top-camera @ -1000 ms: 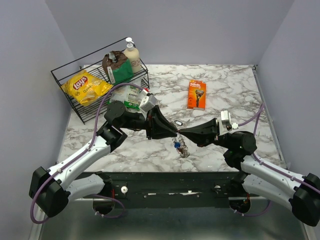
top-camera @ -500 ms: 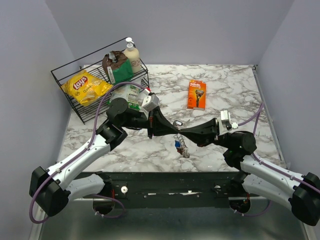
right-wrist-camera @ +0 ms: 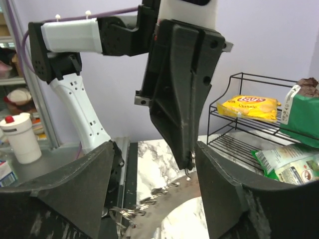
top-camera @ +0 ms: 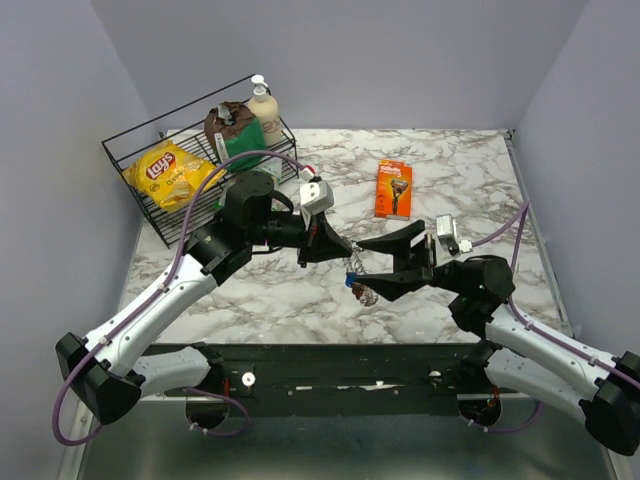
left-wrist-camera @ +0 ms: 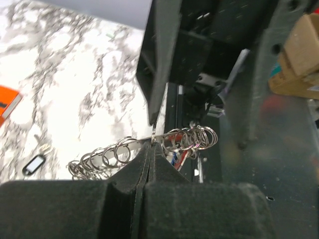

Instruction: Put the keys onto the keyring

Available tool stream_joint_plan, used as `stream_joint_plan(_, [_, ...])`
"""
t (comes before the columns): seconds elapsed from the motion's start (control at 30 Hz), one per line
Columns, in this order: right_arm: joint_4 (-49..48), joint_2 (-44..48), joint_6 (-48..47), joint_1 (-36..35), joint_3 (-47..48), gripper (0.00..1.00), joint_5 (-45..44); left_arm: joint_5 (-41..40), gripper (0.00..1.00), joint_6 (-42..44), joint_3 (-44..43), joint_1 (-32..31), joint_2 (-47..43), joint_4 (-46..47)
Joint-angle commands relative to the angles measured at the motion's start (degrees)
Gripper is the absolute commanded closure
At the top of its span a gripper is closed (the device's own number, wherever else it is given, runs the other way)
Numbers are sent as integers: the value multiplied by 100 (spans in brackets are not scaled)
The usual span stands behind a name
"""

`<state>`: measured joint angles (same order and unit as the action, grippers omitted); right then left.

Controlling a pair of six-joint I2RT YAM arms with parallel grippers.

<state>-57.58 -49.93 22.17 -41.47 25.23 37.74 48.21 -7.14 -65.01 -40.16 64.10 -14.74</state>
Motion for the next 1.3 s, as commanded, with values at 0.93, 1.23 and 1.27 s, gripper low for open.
stream_joint_plan(0.93, [4124, -306, -2454, -19, 1317, 4, 568, -3467, 100, 1531, -2595, -958, 1474, -4827])
stream_joint_plan(1.23, [3597, -570, -2464, -19, 1107, 35, 894, -3186, 100, 1601, -2718, -1134, 1606, -4933])
stream_joint_plan(1.27, [3422, -553, -2394, -19, 1072, 36, 885, -3160, 100, 1619, -2718, -1134, 1589, -4916])
